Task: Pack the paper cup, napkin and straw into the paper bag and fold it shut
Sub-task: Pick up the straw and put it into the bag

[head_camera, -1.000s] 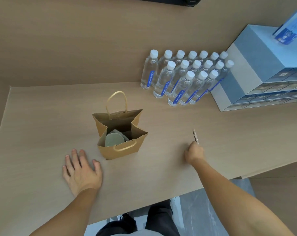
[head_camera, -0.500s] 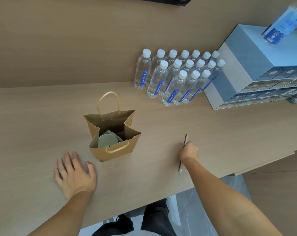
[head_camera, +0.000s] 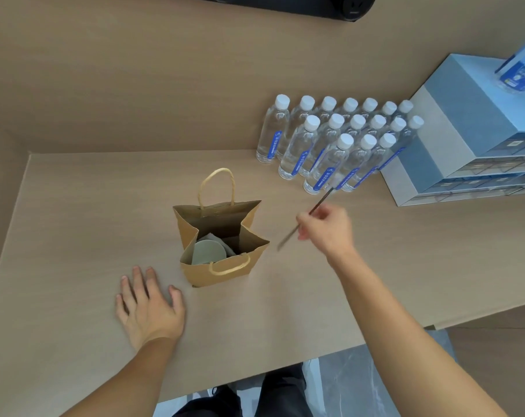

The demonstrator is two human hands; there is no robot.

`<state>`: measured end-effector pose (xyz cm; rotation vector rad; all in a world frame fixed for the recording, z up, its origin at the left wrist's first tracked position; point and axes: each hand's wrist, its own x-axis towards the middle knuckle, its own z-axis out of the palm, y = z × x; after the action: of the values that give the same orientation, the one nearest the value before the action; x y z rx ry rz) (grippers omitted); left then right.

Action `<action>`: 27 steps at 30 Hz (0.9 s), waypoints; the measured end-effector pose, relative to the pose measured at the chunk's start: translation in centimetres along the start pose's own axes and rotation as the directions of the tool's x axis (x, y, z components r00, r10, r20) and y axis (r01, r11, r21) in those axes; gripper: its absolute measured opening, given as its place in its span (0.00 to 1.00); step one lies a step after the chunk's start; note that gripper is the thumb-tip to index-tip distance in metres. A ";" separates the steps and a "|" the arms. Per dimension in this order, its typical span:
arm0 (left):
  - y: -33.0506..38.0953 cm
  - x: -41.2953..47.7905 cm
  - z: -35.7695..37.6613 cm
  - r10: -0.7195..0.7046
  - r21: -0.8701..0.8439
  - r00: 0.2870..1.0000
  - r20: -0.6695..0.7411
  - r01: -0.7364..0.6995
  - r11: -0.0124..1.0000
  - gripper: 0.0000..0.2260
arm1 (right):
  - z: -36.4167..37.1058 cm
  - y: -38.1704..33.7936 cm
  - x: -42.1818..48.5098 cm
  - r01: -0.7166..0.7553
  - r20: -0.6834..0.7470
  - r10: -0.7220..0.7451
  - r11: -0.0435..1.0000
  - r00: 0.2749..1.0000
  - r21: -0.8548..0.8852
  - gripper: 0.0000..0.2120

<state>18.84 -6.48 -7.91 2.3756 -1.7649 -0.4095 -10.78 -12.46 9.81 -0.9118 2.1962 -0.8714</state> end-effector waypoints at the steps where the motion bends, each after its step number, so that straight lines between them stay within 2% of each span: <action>1: 0.0 0.0 0.0 0.000 0.001 1.000 0.002 0.000 1.000 0.30 | -0.7 -2.6 -0.9 0.085 -0.029 -0.083 0.993 0.996 0.076 0.01; 3: -0.1 0.0 0.1 -0.001 0.008 1.000 0.005 0.001 1.000 0.31 | -2.2 -7.0 -3.4 0.262 -0.067 -0.253 0.944 0.965 0.203 0.02; 4: -0.2 0.1 0.1 -0.001 0.014 1.000 0.005 0.001 1.000 0.31 | -2.8 -8.9 -4.9 0.361 -0.082 -0.352 0.909 0.933 0.206 0.03; 6: -0.3 0.1 0.2 -0.002 0.028 1.000 0.007 0.002 1.000 0.31 | -3.7 -11.5 -7.8 0.532 -0.081 -0.526 0.832 0.847 0.160 0.04; 9: -0.4 0.2 0.3 0.004 0.047 1.000 0.010 -0.005 0.999 0.31 | -4.1 -13.0 -10.7 0.667 0.008 -0.669 0.742 0.743 0.069 0.03; 12: -0.3 0.2 0.1 0.001 0.052 1.000 0.012 -0.002 0.999 0.31 | -3.9 -12.6 -11.4 0.688 0.140 -0.682 0.725 0.718 0.001 0.03; 15: -0.1 0.1 -0.2 -0.002 0.058 1.000 0.030 0.001 0.998 0.31 | -3.1 -11.7 -11.4 0.689 0.191 -0.673 0.725 0.715 -0.027 0.03; 19: 0.1 0.0 -0.6 -0.014 0.054 0.999 0.047 0.011 0.998 0.31 | -1.7 -10.3 -10.5 0.675 0.289 -0.617 0.712 0.732 -0.190 0.01; 22: 0.1 0.0 -0.6 -0.014 0.049 0.999 0.041 0.012 0.999 0.31 | -0.5 -9.3 -9.8 0.677 0.323 -0.597 0.679 0.734 -0.284 0.01; 27: 0.1 0.1 -0.6 -0.007 0.041 0.999 0.038 0.006 0.999 0.31 | 1.0 -8.3 -9.1 0.679 0.338 -0.589 0.648 0.734 -0.345 0.01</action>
<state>18.97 -6.57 -7.37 2.4181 -1.7993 -0.4267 -1.59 -10.40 17.90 -2.0061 1.9222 -0.5094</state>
